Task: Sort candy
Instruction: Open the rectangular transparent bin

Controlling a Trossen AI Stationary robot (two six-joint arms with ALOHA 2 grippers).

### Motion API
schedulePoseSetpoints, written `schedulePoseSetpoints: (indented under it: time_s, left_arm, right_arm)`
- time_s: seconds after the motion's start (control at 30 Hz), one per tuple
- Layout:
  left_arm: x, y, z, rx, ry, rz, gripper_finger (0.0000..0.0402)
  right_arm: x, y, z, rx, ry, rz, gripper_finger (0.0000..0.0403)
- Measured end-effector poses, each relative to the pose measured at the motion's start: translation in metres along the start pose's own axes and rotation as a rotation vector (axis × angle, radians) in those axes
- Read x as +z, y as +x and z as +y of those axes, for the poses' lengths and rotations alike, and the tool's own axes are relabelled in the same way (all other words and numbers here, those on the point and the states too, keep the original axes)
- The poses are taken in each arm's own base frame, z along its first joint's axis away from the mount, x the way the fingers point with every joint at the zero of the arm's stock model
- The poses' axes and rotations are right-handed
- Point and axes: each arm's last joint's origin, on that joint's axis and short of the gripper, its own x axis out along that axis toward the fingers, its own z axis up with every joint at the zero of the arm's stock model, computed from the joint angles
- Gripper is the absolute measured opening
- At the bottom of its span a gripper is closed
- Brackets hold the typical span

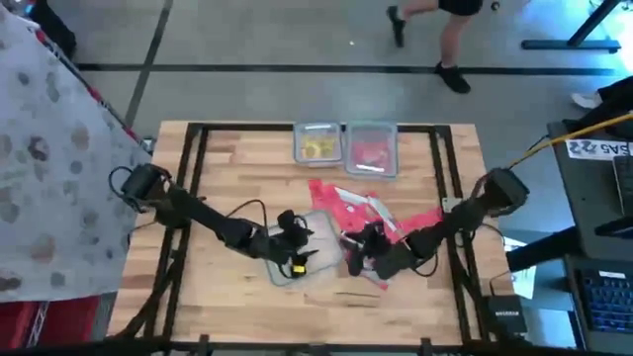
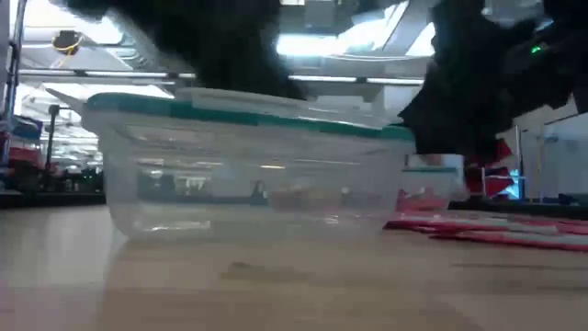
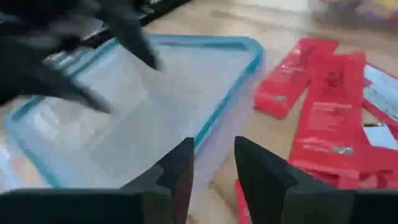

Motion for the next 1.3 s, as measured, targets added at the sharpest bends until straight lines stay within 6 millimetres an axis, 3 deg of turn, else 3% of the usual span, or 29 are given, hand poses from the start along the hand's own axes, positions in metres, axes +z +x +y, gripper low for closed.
schedulePoseSetpoints:
  time_s: [0.2,0.4,0.63,0.9,1.1,1.3]
  left_arm:
    - [-0.023,0.001,0.009,0.074,-0.101,0.207,0.0238]
    - [-0.037,0.01,0.011,0.115,-0.078,0.244,0.0238]
    - [-0.032,0.016,0.007,0.053,-0.027,0.173,0.0238]
    - [-0.031,0.016,0.006,0.044,-0.029,0.172,0.0238]
    - [-0.031,0.016,0.006,0.044,-0.029,0.173,0.0238]
    - [-0.032,0.016,0.006,0.045,-0.03,0.177,0.0238]
  right_arm:
    - [-0.005,0.001,-0.002,0.007,-0.002,0.064,0.0105]
    - [-0.005,0.003,0.007,0.144,-0.068,0.136,0.0105]
    - [0.001,0.011,0.04,0.28,-0.185,0.199,0.0105]
    - [0.007,0.031,0.093,0.494,-0.306,0.212,0.0105]
    - [0.018,0.021,0.115,0.712,-0.47,0.298,0.0105]
    - [0.032,0.004,0.107,0.602,-0.567,0.349,0.0105]
